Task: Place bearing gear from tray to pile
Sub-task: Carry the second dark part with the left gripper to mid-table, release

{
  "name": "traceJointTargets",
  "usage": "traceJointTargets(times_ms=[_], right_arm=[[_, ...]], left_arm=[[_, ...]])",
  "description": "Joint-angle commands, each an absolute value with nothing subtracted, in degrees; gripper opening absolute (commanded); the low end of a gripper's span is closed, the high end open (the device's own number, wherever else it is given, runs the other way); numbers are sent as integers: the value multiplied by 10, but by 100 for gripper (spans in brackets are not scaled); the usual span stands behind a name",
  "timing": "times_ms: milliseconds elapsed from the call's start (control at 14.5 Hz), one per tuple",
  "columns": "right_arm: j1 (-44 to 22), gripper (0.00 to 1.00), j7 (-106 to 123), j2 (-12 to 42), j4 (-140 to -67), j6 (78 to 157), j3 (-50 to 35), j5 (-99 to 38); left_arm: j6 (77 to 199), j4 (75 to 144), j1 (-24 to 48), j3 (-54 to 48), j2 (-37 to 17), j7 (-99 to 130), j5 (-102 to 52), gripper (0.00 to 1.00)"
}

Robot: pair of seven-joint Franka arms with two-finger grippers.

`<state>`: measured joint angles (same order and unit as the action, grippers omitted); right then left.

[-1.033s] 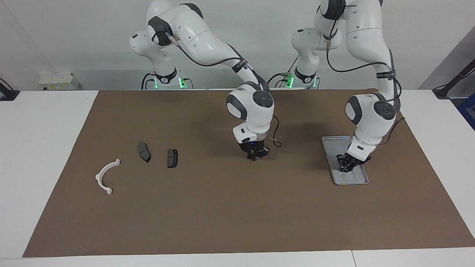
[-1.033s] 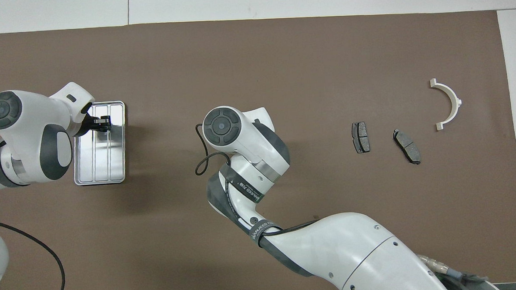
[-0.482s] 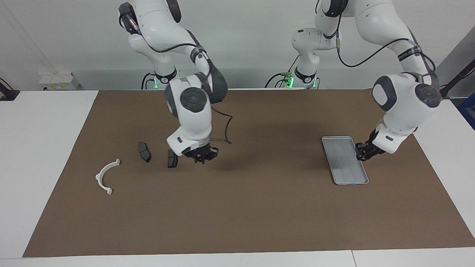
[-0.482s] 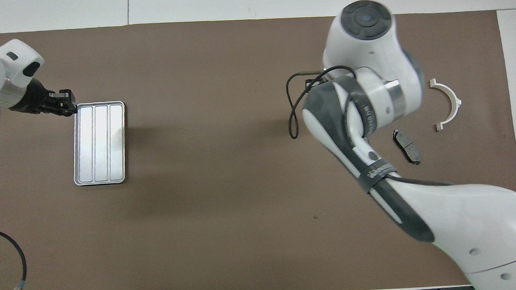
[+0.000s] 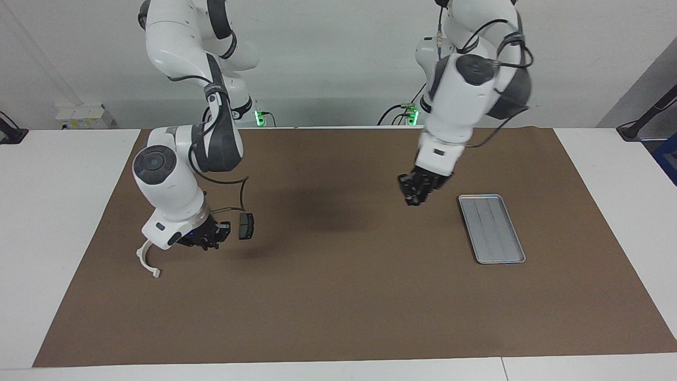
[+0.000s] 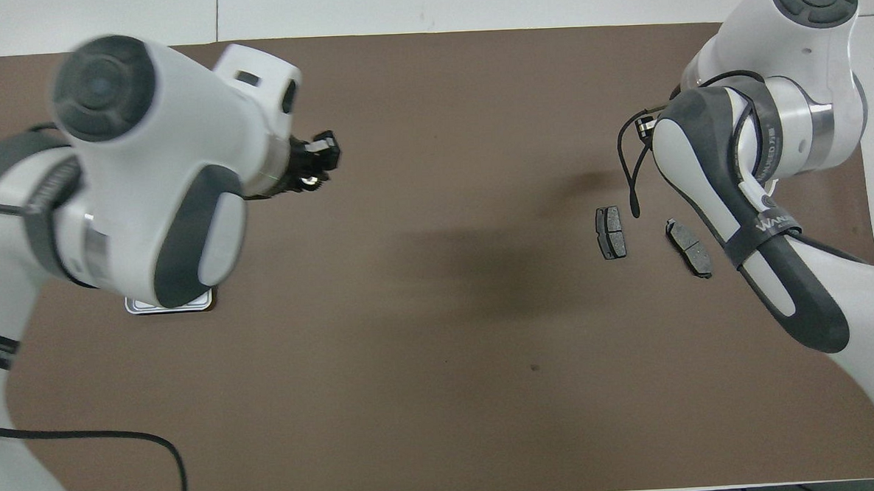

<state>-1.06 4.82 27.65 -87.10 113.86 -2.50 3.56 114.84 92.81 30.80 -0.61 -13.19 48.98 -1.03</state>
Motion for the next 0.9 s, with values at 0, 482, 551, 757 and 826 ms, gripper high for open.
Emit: traceJointTargets(times_ms=[0,482,551,757,826], right_arm=[[12,0,79,282,-928,1226,-34,31],[21,0,103,336,-927,1317,-33,40],[21,0,103,337,-927,1319,-33,39],[25,0,103,337,-930,1321,-34,39],[25,0,102,337,-931,1321,-34,38]], left_arm=[[1204,982,386,5,-136,639,66,0],[1324,1051,410,6,-217,681,81,0],[1338,1062,410,6,-217,684,81,0],[1352,1085,410,6,-216,687,81,0],[1357,1095,411,6,-214,687,81,0]])
